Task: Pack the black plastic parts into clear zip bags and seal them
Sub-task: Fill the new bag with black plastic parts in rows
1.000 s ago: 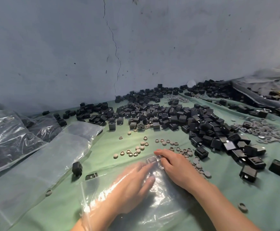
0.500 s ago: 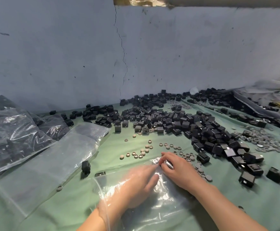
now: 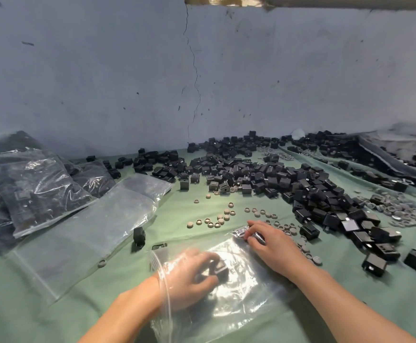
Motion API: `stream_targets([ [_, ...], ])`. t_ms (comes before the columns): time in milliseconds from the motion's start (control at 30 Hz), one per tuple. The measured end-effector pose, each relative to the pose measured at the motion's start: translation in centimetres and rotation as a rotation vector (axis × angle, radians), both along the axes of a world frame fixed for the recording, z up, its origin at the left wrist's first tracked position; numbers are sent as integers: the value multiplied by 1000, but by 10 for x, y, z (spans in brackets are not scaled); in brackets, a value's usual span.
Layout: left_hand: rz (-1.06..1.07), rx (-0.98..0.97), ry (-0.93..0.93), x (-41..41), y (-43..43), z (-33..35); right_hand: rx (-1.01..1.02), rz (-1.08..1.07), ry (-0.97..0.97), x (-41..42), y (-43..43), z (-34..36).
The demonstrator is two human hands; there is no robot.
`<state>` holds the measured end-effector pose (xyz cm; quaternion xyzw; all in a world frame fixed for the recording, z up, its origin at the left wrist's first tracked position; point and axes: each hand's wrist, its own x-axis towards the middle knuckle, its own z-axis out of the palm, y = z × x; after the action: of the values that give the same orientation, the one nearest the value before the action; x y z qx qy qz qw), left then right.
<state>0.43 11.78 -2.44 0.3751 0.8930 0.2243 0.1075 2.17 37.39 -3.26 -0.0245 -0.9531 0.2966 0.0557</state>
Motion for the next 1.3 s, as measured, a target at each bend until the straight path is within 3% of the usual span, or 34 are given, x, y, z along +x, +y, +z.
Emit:
stream_targets([
  [167, 120, 13, 123, -8, 24, -19, -20, -3, 8, 1, 1, -1],
  [367, 71, 164, -86, -6, 47, -22, -46, -16, 4, -1, 2, -6],
  [633, 33, 196, 208, 11, 38, -10, -83, -24, 21, -5, 3, -6],
  [767, -6, 122, 110, 11, 45, -14, -75, -22, 21, -3, 4, -8],
  [1100, -38, 85, 79, 5, 50, -27, -105, -49, 21, -3, 3, -6],
  [1300, -53, 189, 68, 10, 50, -22, -137, -59, 27, -2, 5, -5],
])
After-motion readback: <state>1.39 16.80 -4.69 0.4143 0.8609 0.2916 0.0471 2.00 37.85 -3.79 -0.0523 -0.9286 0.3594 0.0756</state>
